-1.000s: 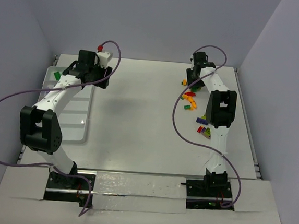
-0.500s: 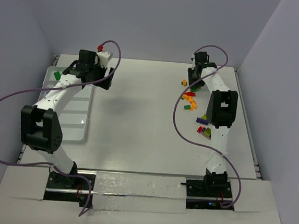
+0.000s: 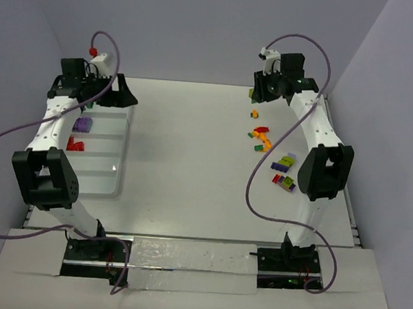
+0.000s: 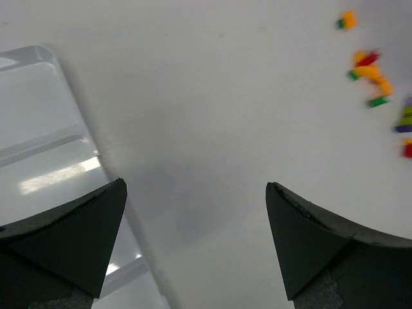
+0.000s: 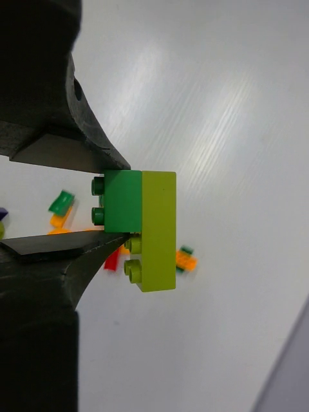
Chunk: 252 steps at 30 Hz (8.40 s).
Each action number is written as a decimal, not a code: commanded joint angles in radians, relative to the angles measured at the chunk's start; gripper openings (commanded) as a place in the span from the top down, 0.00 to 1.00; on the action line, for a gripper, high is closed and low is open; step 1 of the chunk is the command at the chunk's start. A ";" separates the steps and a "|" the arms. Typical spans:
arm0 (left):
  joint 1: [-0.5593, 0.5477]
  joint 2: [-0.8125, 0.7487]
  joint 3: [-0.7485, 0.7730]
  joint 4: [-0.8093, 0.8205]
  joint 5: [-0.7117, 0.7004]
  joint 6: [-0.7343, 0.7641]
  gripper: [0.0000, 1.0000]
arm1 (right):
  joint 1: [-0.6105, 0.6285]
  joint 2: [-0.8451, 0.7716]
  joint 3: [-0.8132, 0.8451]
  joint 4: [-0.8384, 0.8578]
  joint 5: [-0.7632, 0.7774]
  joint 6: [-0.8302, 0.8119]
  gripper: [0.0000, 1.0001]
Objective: Sort the legos into containers by color
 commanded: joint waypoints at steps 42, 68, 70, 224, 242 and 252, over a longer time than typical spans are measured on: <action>-0.209 -0.008 -0.674 1.861 0.620 -1.713 0.60 | 0.575 -0.282 -0.223 0.160 -0.339 -0.073 1.00; 0.243 -0.199 -0.405 -0.047 0.132 -0.050 1.00 | 0.481 -0.350 -0.283 0.144 -0.315 -0.077 1.00; 0.267 -0.268 -0.454 -0.035 -0.102 -0.011 1.00 | 0.476 -0.347 -0.294 0.148 -0.312 -0.080 1.00; -0.528 -0.144 -0.137 0.284 -0.006 -0.105 0.32 | 0.345 -0.250 -0.479 0.494 -0.413 1.132 1.00; -0.519 -0.158 -0.146 0.249 -0.091 -0.101 1.00 | 0.333 -0.231 -0.467 0.506 -0.440 1.137 0.55; -0.093 -0.107 -0.129 0.044 -0.085 -0.018 1.00 | 0.186 -0.208 -0.344 0.441 -0.413 1.002 0.00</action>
